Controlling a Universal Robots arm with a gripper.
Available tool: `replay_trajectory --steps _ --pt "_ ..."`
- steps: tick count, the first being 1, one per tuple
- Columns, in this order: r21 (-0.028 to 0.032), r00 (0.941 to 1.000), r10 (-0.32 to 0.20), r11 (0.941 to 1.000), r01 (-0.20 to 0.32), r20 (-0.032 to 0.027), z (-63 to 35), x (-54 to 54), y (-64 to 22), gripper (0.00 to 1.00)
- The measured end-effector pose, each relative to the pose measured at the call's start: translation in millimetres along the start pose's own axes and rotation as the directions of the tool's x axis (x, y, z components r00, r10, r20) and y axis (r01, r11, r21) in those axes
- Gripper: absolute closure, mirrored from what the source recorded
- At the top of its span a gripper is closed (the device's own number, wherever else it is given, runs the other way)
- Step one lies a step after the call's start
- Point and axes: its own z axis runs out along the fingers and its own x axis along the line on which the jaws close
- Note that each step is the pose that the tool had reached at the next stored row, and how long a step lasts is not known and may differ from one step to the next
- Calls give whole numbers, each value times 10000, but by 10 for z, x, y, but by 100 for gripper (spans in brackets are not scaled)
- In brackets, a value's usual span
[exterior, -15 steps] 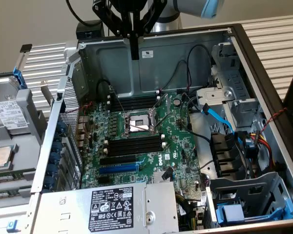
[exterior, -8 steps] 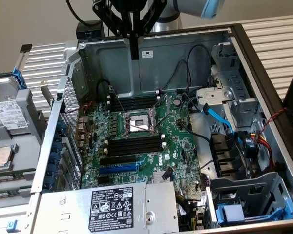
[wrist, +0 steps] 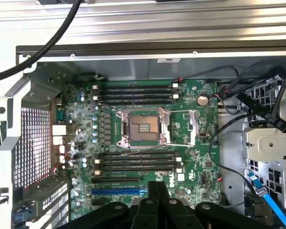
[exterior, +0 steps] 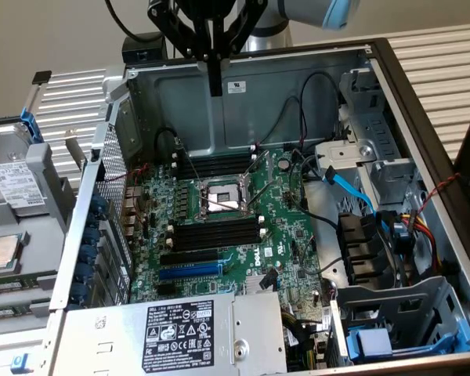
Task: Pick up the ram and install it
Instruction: 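Reach for the ram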
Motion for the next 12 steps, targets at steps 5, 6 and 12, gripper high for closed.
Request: replay_trajectory --steps 5,6,12 --pt "0 10000 -1 10000 1 1 -3 210 -16 89" --pt "0 10000 0 10000 0 0 -4 256 -20 89" --pt "0 10000 -1 10000 1 0 5 508 -38 89"
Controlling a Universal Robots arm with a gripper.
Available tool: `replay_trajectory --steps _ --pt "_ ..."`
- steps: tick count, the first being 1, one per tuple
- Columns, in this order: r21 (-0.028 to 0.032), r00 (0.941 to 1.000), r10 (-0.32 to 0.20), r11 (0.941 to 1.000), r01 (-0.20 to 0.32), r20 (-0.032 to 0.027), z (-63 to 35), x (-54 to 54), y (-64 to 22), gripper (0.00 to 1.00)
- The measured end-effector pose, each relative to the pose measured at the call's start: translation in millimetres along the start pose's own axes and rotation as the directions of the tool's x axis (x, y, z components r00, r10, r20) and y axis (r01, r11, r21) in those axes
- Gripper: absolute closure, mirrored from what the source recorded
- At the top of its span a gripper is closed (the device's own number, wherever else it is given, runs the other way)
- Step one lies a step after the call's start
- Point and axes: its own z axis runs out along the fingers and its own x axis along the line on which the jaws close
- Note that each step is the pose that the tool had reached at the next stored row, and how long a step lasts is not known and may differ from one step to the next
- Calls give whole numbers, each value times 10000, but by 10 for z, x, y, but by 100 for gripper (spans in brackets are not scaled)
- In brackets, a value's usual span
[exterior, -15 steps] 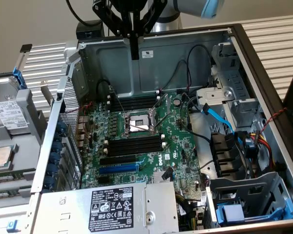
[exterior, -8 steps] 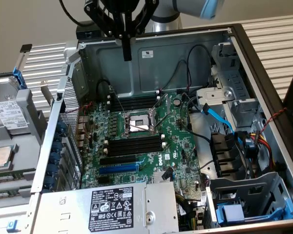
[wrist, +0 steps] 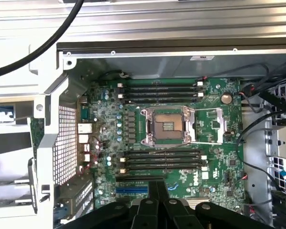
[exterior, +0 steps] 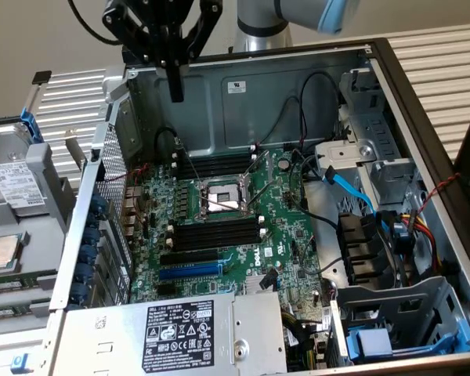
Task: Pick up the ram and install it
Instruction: 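Reach for the ram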
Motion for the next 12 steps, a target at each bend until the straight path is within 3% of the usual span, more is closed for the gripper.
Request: replay_trajectory --steps 12 --pt "0 10000 0 10000 0 0 29 545 -40 89"
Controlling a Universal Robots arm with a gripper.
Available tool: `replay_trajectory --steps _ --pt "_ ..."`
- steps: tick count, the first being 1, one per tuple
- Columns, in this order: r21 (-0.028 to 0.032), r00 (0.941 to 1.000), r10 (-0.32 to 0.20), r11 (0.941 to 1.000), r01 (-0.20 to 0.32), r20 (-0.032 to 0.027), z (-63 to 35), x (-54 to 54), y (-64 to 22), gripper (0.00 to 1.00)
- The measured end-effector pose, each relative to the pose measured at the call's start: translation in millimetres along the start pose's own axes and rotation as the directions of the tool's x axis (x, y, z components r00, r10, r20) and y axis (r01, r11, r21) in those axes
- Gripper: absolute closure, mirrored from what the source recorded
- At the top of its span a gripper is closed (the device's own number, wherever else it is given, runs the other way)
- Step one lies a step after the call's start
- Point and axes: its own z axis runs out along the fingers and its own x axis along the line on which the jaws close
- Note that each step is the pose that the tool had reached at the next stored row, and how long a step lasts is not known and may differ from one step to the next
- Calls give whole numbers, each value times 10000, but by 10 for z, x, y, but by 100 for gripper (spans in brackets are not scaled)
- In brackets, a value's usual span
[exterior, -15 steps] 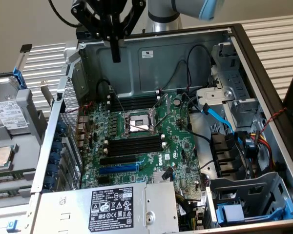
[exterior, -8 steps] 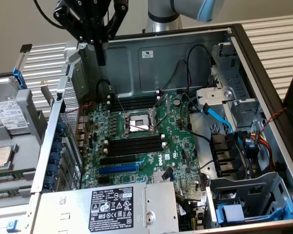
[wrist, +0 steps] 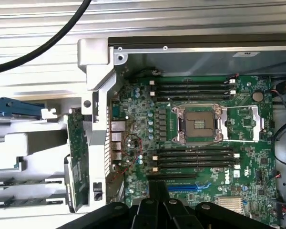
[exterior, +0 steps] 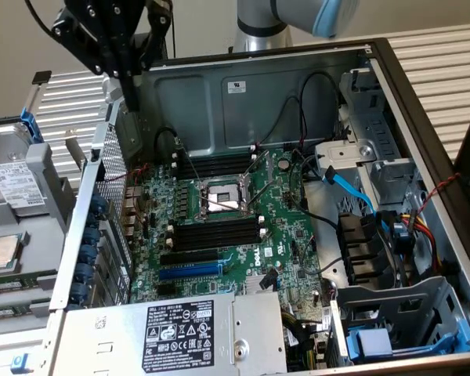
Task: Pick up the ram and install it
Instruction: 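Reach for the ram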
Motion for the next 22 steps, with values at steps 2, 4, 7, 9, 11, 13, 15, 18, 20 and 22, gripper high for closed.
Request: replay_trajectory --steps 2,4,7,9,11,13,15,18,20,22 --pt "0 10000 0 10000 0 1 1 89 -6 89" --pt "0 10000 0 10000 0 0 1 181 -13 89" --pt "0 10000 0 10000 0 0 1 316 -23 89" --pt "0 10000 0 10000 0 1 2 408 -29 89" --pt "0 10000 -1 10000 1 0 2 496 -36 89" --pt "0 10000 0 10000 0 0 1 586 -42 89" --pt "0 10000 0 10000 0 1 1 693 -50 89" --pt "0 10000 0 10000 0 0 -1 826 -59 89" --pt "0 10000 0 10000 0 0 -2 920 -66 89" --pt "0 10000 0 10000 0 0 -3 1010 -72 89"
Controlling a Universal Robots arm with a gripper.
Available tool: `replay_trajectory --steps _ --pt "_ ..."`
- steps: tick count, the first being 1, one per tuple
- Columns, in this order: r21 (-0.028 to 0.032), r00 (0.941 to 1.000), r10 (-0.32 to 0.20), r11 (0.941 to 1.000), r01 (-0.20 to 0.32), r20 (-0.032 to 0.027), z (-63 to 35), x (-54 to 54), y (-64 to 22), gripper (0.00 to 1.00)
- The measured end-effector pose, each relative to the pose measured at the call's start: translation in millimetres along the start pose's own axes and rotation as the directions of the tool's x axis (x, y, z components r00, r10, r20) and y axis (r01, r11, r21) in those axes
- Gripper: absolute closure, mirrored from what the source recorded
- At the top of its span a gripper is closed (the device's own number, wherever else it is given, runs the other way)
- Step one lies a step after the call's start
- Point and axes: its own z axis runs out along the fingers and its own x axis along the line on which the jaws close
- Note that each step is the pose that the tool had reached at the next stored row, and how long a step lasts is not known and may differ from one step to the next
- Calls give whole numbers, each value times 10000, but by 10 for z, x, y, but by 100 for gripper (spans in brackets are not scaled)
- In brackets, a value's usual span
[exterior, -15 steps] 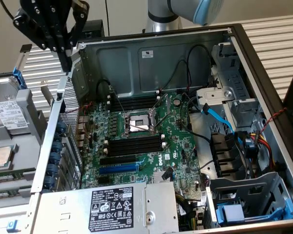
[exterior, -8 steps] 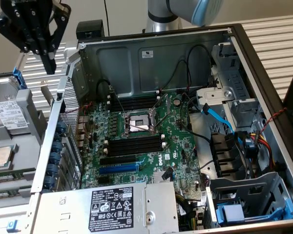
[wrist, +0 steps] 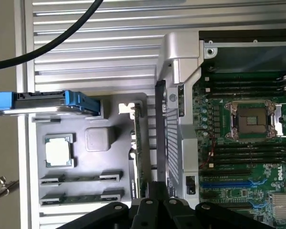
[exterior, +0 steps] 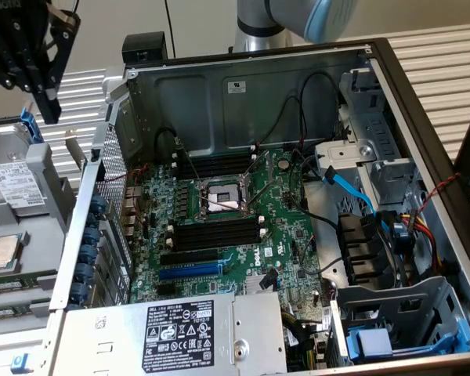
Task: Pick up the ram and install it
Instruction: 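Reach for the ram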
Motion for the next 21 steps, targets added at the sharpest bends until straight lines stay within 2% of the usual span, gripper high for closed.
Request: replay_trajectory --steps 12,21 --pt "0 10000 0 10000 0 1 -3 510 -38 89" --pt "1 10000 2 10000 -2 -1 -4 555 -40 89"
